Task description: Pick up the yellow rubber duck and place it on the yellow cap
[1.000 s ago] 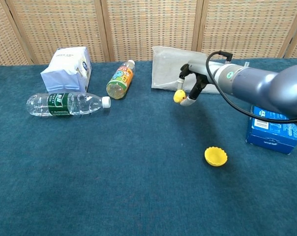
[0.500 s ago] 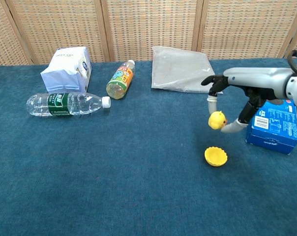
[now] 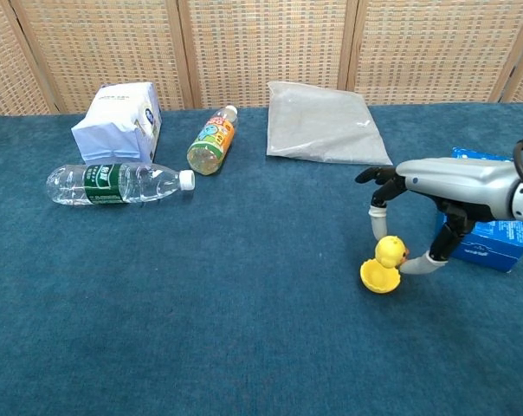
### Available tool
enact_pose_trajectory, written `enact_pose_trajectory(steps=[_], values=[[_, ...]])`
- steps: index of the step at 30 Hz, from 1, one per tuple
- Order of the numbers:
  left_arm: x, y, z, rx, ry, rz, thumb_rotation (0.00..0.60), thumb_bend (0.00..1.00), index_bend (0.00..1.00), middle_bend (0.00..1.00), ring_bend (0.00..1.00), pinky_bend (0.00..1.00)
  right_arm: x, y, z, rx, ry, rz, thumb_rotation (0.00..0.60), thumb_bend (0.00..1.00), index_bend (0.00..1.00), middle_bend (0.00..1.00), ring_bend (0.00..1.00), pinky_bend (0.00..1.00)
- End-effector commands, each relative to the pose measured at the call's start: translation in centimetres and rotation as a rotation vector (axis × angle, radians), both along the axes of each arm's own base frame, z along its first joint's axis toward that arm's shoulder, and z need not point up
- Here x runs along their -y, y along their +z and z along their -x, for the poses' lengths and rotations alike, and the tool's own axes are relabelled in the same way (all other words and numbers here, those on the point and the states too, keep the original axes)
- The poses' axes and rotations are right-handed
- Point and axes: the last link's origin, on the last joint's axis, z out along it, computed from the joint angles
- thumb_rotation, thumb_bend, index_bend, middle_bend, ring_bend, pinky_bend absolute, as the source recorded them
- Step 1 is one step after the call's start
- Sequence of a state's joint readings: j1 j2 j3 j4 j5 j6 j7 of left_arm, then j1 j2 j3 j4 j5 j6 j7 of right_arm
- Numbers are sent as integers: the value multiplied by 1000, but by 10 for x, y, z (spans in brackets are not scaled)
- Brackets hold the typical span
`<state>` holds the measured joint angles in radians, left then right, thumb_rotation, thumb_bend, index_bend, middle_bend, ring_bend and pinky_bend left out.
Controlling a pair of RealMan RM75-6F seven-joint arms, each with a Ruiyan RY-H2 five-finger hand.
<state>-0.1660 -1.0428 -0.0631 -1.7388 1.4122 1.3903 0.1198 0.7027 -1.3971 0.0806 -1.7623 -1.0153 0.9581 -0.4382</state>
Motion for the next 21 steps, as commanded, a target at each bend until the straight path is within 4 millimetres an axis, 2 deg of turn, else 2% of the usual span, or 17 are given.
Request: enact_pose_trajectory(steps=[1,9,21], values=[[0,0,0,-1,0,1,600,12,0,0,0,0,2,-8,1,-14,-6,-7,600,269,576,0,0,0],[0,0,2,-2,9,1,600,11,0,0,0,0,6,-19,14,-63,-23,7,600,268,576,0,0,0],[1,1,2,3,7,-3,600,11,0,0,0,0,7,-26,13,-69,-17,19,600,261,561,0,0,4]])
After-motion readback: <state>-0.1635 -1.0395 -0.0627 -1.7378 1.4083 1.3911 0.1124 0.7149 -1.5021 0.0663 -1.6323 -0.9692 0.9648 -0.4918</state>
